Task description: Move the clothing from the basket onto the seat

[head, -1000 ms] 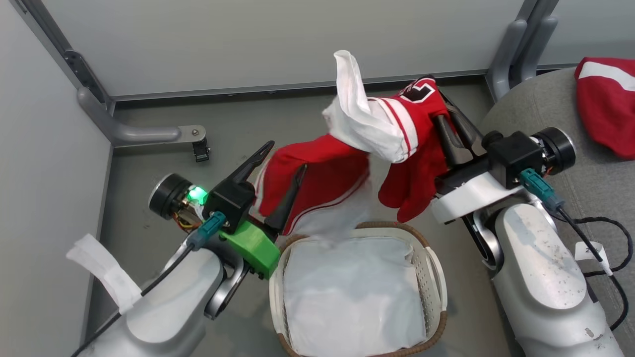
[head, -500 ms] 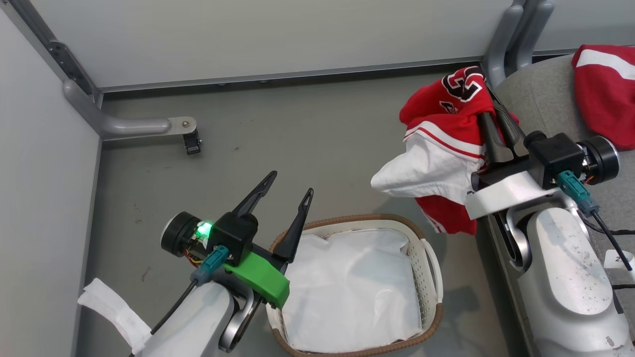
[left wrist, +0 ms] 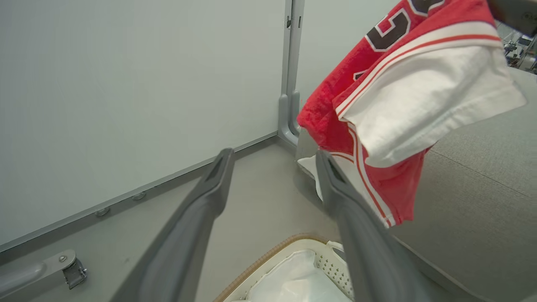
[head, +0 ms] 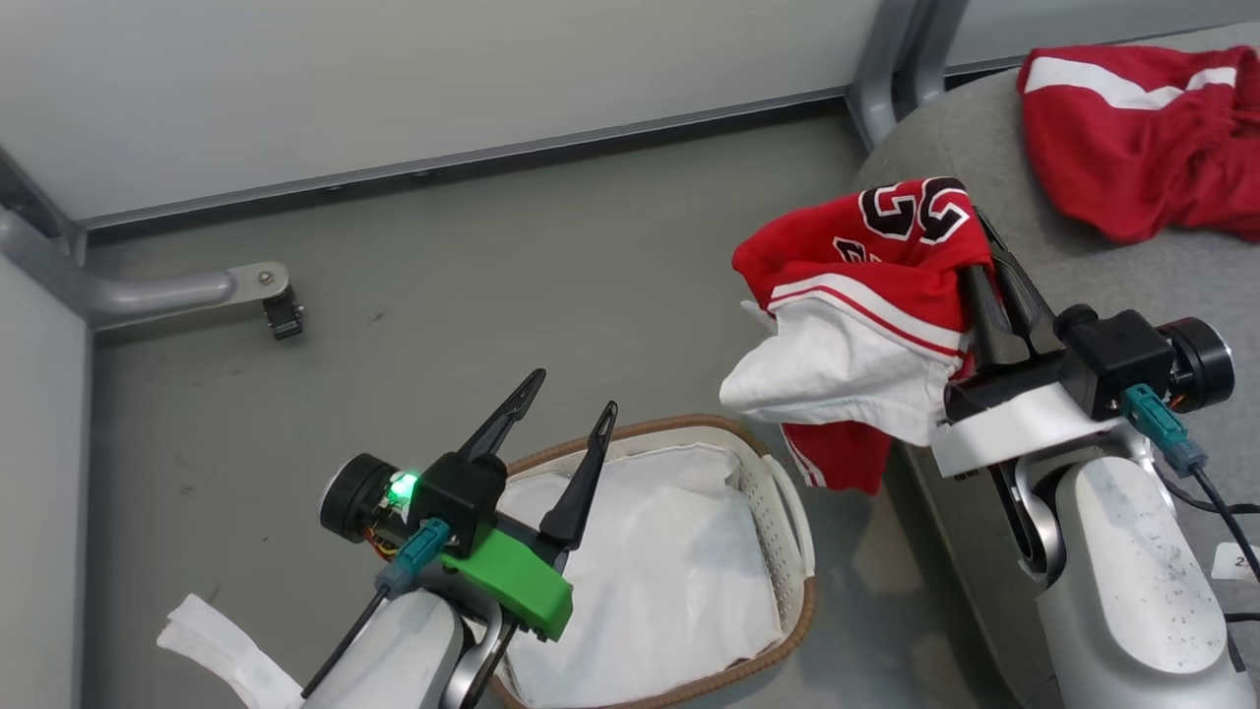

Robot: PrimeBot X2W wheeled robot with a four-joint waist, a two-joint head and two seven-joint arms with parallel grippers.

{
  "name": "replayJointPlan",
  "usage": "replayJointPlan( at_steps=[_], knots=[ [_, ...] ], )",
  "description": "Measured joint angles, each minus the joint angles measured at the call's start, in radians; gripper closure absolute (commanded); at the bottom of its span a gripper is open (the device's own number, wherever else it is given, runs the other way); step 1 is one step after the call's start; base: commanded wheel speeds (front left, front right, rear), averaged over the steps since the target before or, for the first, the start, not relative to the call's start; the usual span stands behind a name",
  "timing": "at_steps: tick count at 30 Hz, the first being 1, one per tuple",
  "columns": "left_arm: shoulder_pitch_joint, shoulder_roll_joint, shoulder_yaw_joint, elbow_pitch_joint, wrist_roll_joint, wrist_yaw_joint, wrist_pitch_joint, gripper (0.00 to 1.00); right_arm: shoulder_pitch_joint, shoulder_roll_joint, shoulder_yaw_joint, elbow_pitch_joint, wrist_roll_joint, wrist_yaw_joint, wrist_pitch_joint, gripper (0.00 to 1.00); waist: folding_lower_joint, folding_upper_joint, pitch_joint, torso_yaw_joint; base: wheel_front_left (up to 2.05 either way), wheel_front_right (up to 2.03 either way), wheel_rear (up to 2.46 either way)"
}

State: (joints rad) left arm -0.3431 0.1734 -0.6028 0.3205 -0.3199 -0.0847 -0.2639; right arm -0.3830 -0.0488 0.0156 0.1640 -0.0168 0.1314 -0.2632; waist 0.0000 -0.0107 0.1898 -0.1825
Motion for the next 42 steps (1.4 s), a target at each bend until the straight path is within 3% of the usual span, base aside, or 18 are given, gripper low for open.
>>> replayJointPlan(
  at_steps=[15, 21, 30, 37, 42],
  knots=[
    [0.005, -0.003, 0.016, 0.024, 0.051, -0.031, 0.0, 0.0, 0.065, -0.001, -0.004, -0.011, 0.059, 0.0, 0.0, 1.0, 0.0, 0.0, 0.033, -0.255, 0.0, 0.0, 0.0],
    [0.005, 0.0, 0.016, 0.027, 0.067, -0.038, 0.0, 0.0, 0.065, -0.001, -0.008, -0.007, 0.075, 0.0, 0.0, 1.0, 0.0, 0.0, 0.053, -0.325, 0.0, 0.0, 0.0],
    [-0.002, 0.006, 0.022, 0.021, 0.077, -0.04, 0.0, 0.0, -0.056, 0.0, -0.043, 0.03, 0.074, 0.0, 0.0, 1.0, 0.0, 0.0, 0.104, -0.33, 0.0, 0.0, 0.0],
    [-0.032, 0.029, 0.029, -0.004, 0.109, -0.039, 0.0, 0.0, -0.316, -0.001, -0.162, 0.069, 0.008, 0.0, 0.0, 1.0, 0.0, 0.0, 0.159, -0.301, 0.0, 0.0, 0.0],
    [-0.065, 0.044, 0.026, -0.031, 0.139, -0.037, 0.0, 0.0, -0.539, -0.012, -0.283, 0.107, -0.122, 0.0, 0.0, 1.0, 0.0, 0.0, 0.213, -0.266, 0.0, 0.0, 0.0]
  ],
)
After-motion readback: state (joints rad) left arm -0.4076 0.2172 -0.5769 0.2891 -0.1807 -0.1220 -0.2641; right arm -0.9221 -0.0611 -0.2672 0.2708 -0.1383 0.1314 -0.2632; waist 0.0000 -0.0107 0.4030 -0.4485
